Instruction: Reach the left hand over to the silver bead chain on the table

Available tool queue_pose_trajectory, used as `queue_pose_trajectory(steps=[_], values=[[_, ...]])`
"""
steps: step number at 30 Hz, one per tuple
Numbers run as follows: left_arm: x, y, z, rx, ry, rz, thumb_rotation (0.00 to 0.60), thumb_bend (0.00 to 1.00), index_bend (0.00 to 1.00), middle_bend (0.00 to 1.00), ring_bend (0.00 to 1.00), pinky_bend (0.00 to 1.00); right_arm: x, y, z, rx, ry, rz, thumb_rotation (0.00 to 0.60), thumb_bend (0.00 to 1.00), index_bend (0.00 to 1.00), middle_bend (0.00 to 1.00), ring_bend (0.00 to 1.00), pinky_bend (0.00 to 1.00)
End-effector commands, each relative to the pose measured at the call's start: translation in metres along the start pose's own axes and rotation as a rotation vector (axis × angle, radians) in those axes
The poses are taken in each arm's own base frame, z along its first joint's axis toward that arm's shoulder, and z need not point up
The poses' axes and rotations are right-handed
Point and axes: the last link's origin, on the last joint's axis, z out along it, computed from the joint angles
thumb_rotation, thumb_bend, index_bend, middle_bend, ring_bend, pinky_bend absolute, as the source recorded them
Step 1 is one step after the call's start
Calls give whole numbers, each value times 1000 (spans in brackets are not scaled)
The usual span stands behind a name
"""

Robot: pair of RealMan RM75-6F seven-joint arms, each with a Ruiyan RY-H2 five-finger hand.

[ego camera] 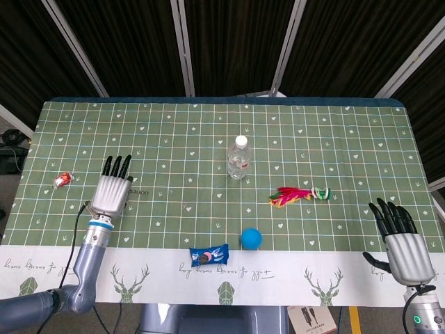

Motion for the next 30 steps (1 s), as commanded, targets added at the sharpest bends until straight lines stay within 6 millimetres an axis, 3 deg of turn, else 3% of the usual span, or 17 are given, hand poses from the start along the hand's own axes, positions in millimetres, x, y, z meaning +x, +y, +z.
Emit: queue_pose_trajectory(steps=[1, 22, 30], values=[[8, 5, 3, -23, 25, 20, 600, 442, 614, 0, 0, 0, 0, 0, 0, 0, -1, 0, 600, 58, 0, 0, 0, 88], [29, 68, 3, -161, 69, 58, 600, 441, 614, 0, 0, 0, 0, 0, 2, -4, -7, 22, 600, 57, 0, 0, 0, 88], [28, 82, 1, -179, 60, 53, 600, 442, 617, 0, 0, 0, 0, -1, 2, -6, -8, 21, 600, 57, 0, 0, 0, 88]])
